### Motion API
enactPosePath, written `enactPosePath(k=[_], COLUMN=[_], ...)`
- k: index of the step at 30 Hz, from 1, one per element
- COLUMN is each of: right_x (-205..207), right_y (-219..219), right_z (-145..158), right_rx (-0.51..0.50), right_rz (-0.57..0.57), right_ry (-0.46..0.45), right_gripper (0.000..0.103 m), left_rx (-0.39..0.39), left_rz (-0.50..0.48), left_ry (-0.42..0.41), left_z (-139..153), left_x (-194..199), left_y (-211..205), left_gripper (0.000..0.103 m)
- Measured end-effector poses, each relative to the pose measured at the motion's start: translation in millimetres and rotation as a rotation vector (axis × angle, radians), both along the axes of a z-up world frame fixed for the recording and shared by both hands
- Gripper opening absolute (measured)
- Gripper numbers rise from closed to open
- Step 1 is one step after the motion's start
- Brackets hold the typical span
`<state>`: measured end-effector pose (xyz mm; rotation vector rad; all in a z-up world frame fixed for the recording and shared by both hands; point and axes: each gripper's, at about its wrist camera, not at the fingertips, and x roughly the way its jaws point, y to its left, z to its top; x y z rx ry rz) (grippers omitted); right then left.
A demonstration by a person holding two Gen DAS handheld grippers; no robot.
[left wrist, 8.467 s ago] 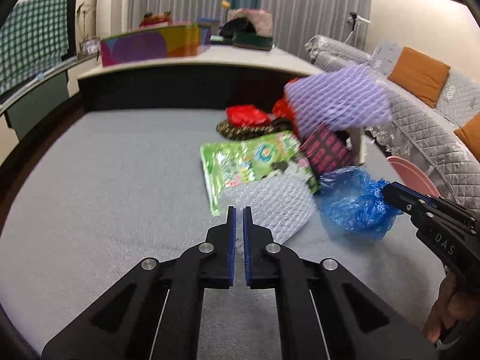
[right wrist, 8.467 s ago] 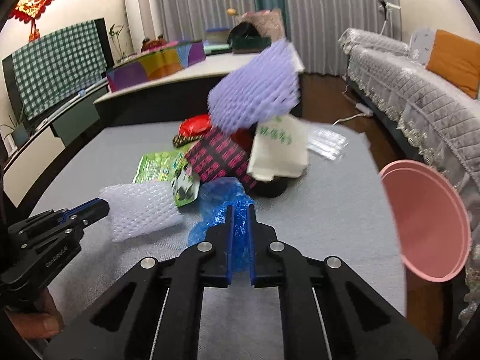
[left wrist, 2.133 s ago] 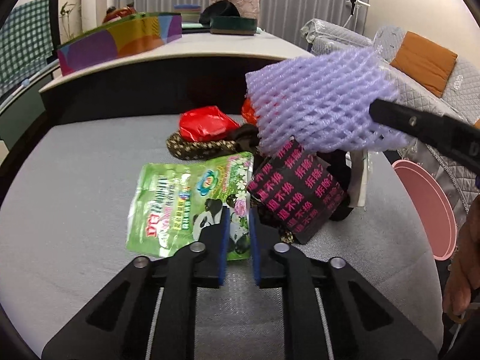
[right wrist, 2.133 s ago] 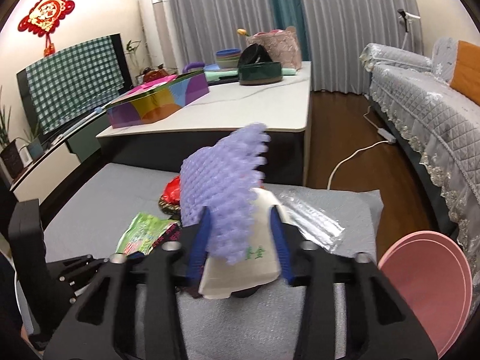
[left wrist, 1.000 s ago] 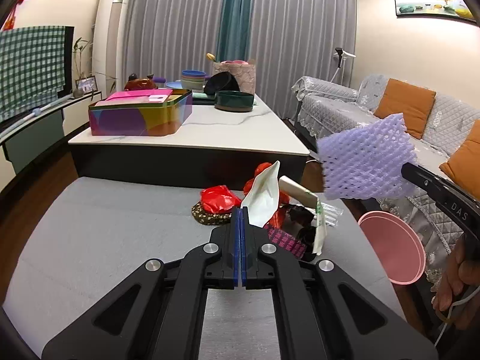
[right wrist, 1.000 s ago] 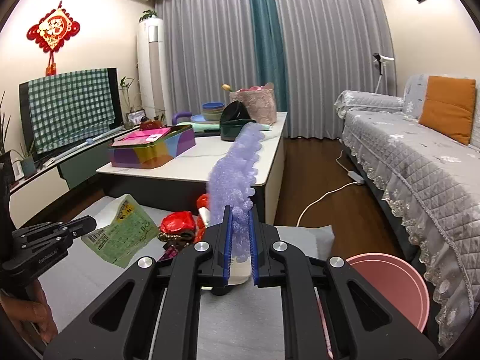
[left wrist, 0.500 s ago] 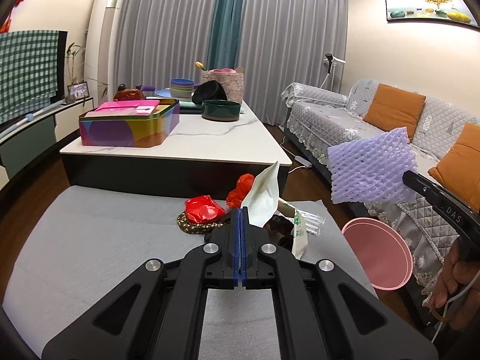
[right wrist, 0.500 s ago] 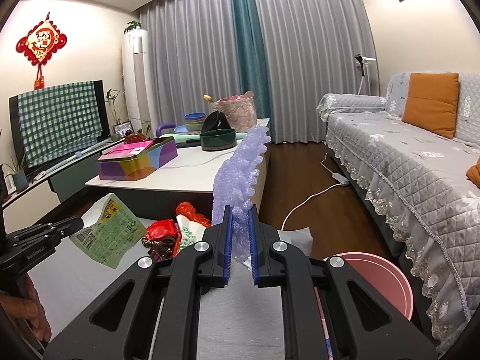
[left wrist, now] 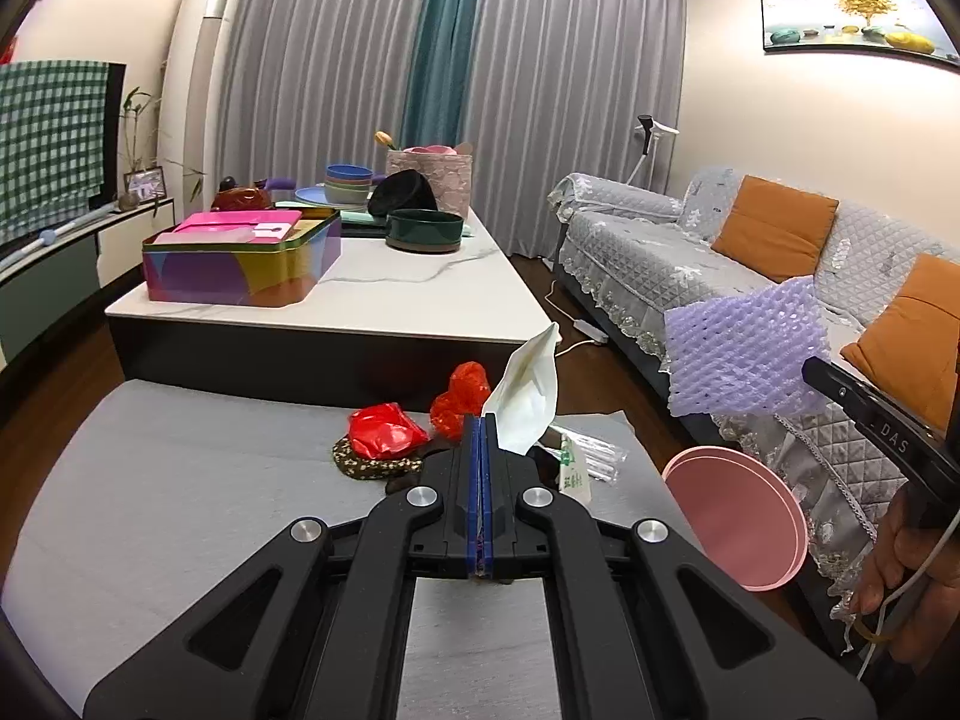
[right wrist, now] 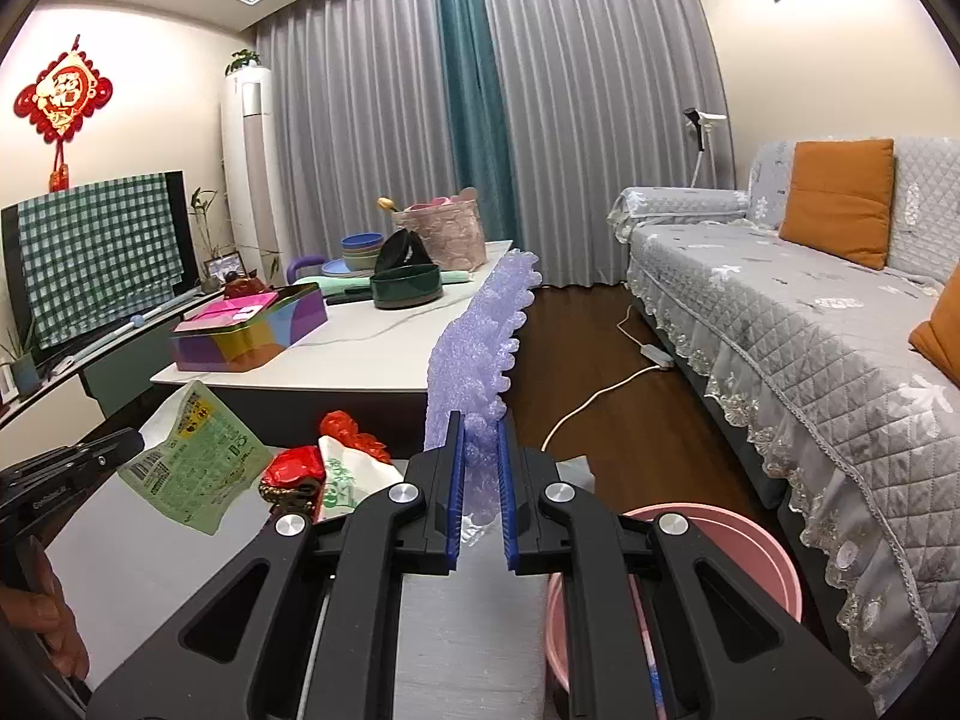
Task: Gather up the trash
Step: 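Carry purple foam net in right tool and green packet in left tool to bin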
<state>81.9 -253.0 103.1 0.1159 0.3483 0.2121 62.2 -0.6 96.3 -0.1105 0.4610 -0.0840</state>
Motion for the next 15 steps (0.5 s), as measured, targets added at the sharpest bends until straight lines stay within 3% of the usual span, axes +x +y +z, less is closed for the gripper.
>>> enactPosePath(k=[15], right_x=[-3.2], right_y=[-38.2], right_z=[0.4], right_rx=[0.002], right_rz=[-0.080], right_ry=[0.002], right_gripper=[0.011], left_rx=[-0.003], left_rz=[-0.049], left_ry=[-0.005], left_z=[1.6], left_x=[6.4], left_y=[-21.2], left_gripper=[0.000])
